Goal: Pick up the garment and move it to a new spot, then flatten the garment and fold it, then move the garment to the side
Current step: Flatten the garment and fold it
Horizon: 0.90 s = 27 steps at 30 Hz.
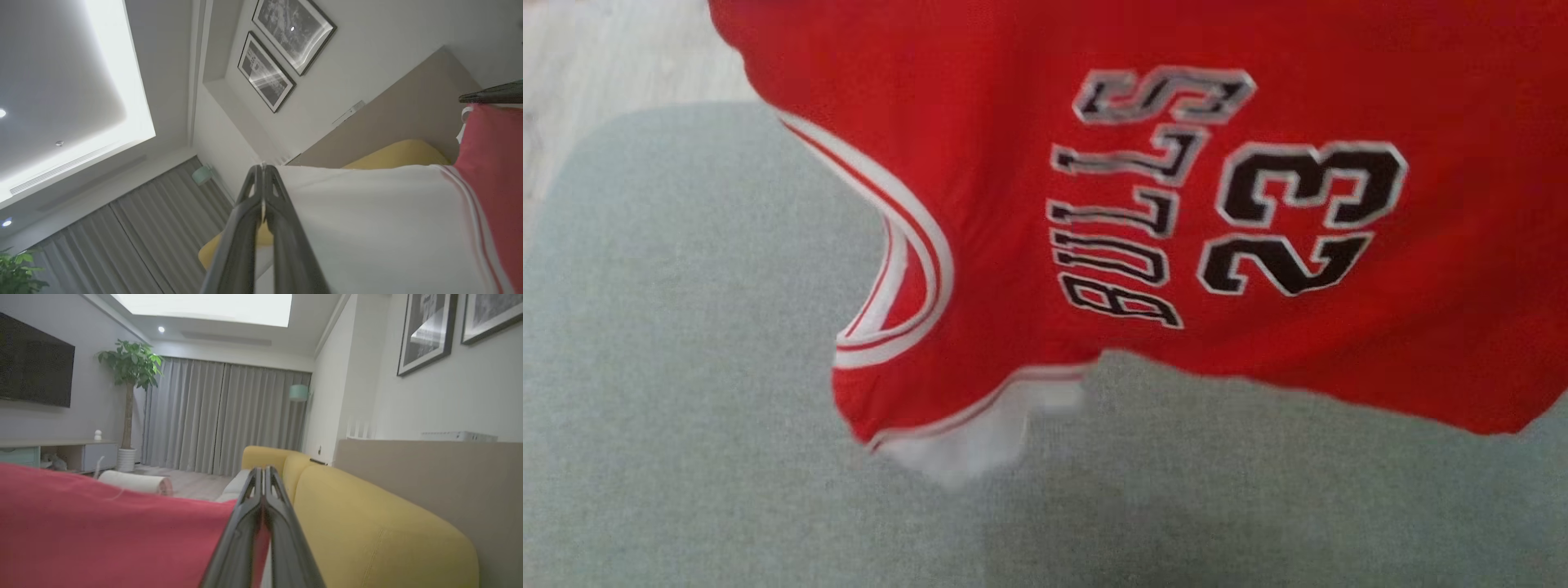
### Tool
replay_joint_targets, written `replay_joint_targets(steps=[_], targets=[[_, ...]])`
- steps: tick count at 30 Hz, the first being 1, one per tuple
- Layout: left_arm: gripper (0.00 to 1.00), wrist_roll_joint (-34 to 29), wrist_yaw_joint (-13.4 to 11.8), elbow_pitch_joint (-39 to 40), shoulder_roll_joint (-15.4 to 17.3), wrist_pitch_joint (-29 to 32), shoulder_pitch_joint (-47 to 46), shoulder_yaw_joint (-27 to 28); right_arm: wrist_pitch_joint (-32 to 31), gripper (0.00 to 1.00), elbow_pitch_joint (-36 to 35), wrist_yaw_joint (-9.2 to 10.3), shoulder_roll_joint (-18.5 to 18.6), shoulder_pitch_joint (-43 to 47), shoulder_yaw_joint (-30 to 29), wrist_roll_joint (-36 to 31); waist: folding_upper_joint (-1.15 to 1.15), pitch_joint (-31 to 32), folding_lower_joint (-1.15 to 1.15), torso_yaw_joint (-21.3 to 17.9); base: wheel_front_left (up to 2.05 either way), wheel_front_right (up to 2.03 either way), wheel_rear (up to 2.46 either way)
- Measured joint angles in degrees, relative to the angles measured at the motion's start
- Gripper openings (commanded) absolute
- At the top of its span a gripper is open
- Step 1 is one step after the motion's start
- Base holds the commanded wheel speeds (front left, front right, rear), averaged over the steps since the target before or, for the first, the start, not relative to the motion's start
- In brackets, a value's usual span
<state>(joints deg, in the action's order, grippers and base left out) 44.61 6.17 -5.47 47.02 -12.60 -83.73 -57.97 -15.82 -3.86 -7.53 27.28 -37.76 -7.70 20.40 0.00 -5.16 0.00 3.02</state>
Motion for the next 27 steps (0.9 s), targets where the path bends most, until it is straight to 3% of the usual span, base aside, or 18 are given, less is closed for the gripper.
replay_joint_targets(steps=[3, 10, 14, 20, 27], targets=[[0.00, -0.7, 0.9, -6.4, -1.7, 0.4, -2.1, -1.9, 0.2, 0.00, 5.7, 0.00, -0.1, -4.1, 3.3, 0.0, 0.00, -2.0, 0.01, -0.1, 0.00, 0.00, 0.00], [0.00, -9.2, 1.4, -19.4, -6.4, -1.7, -10.1, -5.1, 6.7, 0.00, 18.2, 0.00, -3.7, -18.8, 9.2, -3.6, 0.00, -10.5, 0.02, -0.3, 0.00, 0.00, 0.00], [0.00, -13.5, -1.2, -23.4, -9.0, -2.2, -14.1, -2.1, 13.2, 0.00, 23.2, 0.00, -5.2, -26.5, 9.2, -7.9, 0.00, -14.8, 0.03, -0.6, 0.00, 0.00, 0.00], [0.00, -17.7, -1.0, -17.1, -11.4, -2.4, -16.1, 5.1, 19.0, 0.00, 27.9, 0.00, -4.6, -33.5, 9.2, -13.6, 0.00, -20.2, 0.02, -0.8, 0.00, 0.00, 0.00], [0.00, -20.9, 0.8, -9.1, -10.8, -2.4, -3.3, 6.9, 21.5, 0.00, 32.7, 0.00, -3.9, -29.9, 9.0, -14.5, -0.01, -24.5, 0.02, 0.7, 0.00, 0.00, 0.00]])
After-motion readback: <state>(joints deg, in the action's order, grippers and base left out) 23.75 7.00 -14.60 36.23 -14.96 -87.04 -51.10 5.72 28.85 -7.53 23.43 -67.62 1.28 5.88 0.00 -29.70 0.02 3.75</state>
